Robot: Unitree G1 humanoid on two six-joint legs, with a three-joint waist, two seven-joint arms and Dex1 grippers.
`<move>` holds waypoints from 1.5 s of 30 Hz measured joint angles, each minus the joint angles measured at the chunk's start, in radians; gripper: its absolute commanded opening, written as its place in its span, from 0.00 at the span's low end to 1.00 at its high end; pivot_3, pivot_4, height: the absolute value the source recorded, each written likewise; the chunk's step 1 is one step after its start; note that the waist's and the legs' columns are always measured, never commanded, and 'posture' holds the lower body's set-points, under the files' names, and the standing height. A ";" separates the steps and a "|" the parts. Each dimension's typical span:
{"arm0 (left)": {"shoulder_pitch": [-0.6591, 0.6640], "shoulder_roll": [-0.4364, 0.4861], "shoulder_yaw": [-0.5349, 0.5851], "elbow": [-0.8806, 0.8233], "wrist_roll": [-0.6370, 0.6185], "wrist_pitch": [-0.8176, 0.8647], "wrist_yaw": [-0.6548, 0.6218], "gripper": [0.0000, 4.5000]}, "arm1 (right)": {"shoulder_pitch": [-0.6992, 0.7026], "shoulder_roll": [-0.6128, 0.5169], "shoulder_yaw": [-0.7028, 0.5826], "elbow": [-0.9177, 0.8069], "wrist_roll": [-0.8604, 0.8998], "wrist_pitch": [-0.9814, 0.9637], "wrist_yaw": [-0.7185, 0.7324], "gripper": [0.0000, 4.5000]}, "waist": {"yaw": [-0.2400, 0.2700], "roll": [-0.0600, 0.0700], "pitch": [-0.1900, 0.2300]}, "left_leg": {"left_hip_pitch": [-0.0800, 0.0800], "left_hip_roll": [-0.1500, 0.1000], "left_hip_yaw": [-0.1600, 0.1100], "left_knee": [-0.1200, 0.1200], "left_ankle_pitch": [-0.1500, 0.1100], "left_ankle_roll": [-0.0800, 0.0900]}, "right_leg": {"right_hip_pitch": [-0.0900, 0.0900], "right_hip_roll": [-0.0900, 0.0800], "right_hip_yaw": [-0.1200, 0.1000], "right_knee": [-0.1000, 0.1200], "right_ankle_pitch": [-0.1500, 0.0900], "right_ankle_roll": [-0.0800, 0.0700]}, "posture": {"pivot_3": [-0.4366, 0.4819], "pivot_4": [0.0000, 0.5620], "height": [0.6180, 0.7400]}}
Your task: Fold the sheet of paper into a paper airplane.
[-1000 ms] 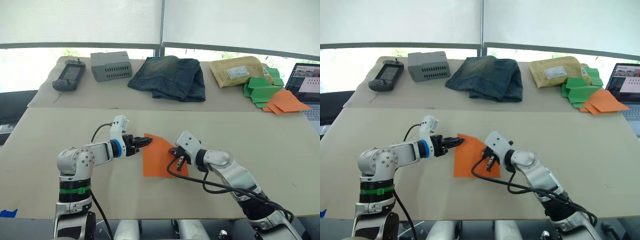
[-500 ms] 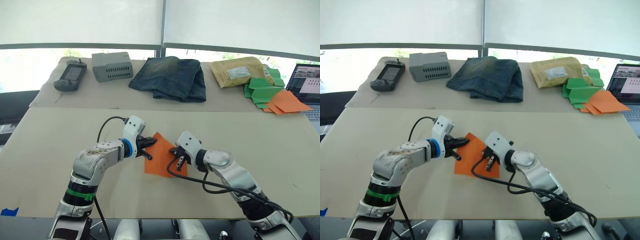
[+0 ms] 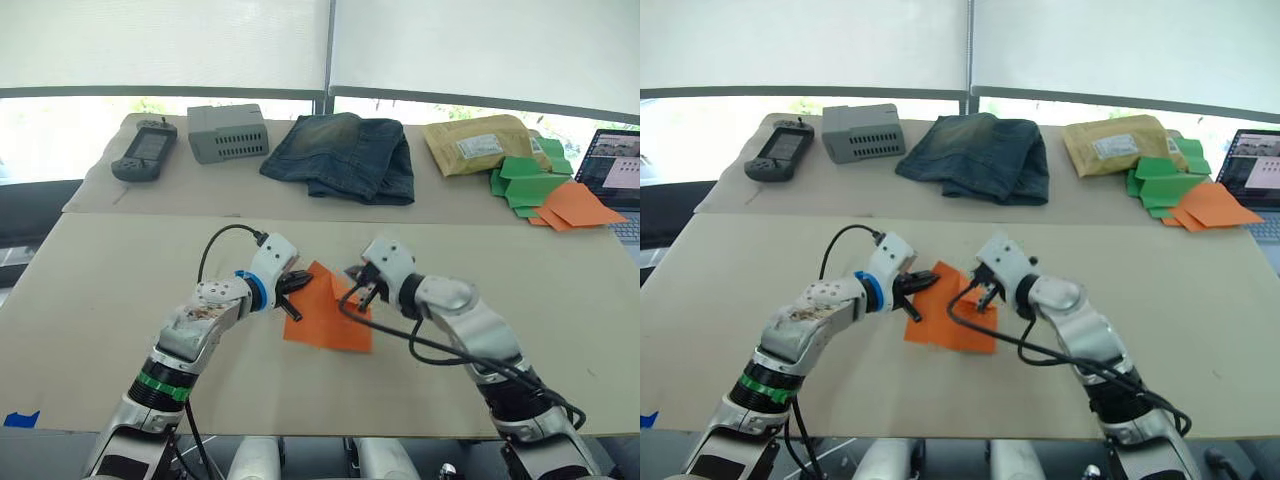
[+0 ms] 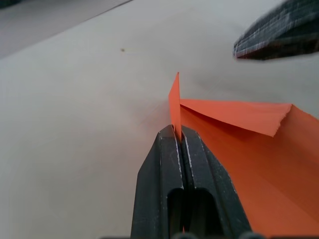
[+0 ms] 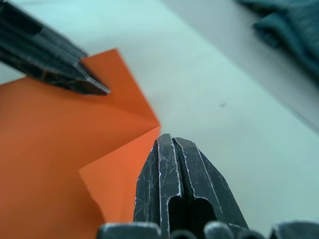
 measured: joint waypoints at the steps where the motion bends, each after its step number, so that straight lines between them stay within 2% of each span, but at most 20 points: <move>1: 0.000 0.002 -0.005 0.017 0.022 -0.047 -0.008 0.01 | 0.000 0.000 0.000 0.000 0.000 0.000 0.000 0.00 | 0.001 0.000 0.000 | -0.001 0.000 0.000 0.000 0.000 0.000 | 0.000 0.000 0.000 0.000 0.000 -0.001 | 0.48 0.27 0.91; 7: 0.016 0.016 -0.042 0.084 0.143 -0.274 -0.038 0.01 | 0.000 0.000 0.000 0.000 0.000 0.003 0.002 0.00 | 0.004 0.000 0.000 | -0.002 -0.002 0.000 0.000 0.000 0.000 | -0.001 -0.002 0.000 0.000 0.002 -0.002 | 0.48 0.27 0.91; 11: 0.024 0.054 -0.114 0.111 0.278 -0.420 -0.042 0.01 | 0.000 0.001 0.000 -0.005 0.001 0.015 0.002 0.00 | 0.004 0.000 0.000 | -0.002 -0.001 0.000 0.000 0.000 0.000 | -0.001 -0.001 0.000 0.000 0.001 -0.002 | 0.48 0.27 0.91; 17: 0.015 0.084 -0.177 0.141 0.459 -0.543 -0.022 0.01 | 0.000 0.027 -0.014 -0.015 0.027 0.028 0.003 0.00 | 0.005 0.000 0.000 | 0.000 -0.001 0.000 0.000 0.001 0.002 | 0.000 -0.001 0.000 0.002 0.000 0.000 | 0.48 0.27 0.91; 26: 0.004 0.082 -0.191 0.135 0.556 -0.558 -0.031 0.01 | -0.075 0.075 -0.026 0.068 0.082 0.058 0.037 0.00 | 0.004 0.000 0.000 | 0.004 0.000 0.000 0.001 0.004 0.006 | 0.002 0.000 -0.001 0.006 0.002 -0.001 | 0.48 0.27 0.91; 40: 0.001 0.054 -0.174 0.103 0.564 -0.458 -0.095 0.01 | -0.288 0.096 0.089 0.484 0.054 -0.029 0.195 0.00 | 0.003 0.000 0.000 | 0.002 -0.001 0.001 0.001 0.004 0.006 | 0.001 -0.001 -0.001 0.004 0.002 -0.002 | 0.48 0.27 0.91; 45: 0.001 0.053 -0.174 0.094 0.564 -0.436 -0.120 0.01 | -0.324 0.098 0.101 0.547 0.034 -0.059 0.251 0.00 | 0.003 0.001 0.000 | 0.001 0.000 0.001 0.001 0.004 0.006 | 0.001 -0.001 -0.001 0.005 0.002 -0.002 | 0.48 0.27 0.91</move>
